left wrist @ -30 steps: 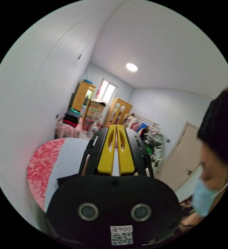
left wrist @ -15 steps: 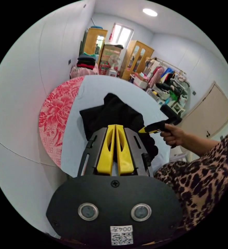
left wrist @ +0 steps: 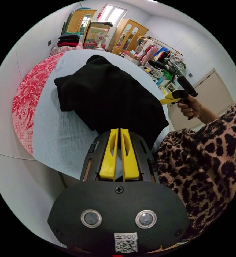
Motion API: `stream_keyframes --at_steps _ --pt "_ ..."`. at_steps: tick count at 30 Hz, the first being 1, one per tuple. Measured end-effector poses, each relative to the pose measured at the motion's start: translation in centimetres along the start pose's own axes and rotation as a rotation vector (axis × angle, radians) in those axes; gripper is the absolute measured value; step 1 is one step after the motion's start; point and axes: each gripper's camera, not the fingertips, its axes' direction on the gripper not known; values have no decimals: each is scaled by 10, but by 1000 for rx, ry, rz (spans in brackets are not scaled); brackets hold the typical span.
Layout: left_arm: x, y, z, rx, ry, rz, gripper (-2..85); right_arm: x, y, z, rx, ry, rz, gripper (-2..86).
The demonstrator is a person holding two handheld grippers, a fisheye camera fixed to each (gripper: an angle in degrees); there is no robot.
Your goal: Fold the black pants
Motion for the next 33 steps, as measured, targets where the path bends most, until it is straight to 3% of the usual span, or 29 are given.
stream_keyframes --at_steps 7,12,18,20,28,33 --pt "-7 -10 50 -170 -127 161 114 27 38 27 -14 159 77 252" --pt "-38 -35 91 -288 99 74 127 41 45 49 -81 255 131 273" --pt "-21 -66 123 -347 29 230 24 46 42 52 -73 164 170 225" --pt "-12 -82 119 -331 9 284 15 51 42 54 -65 35 196 213" --pt "-4 -159 126 -286 39 473 3 36 52 55 81 -123 202 220" --pt "-11 -198 152 -308 20 510 2 44 50 73 143 -217 320 145"
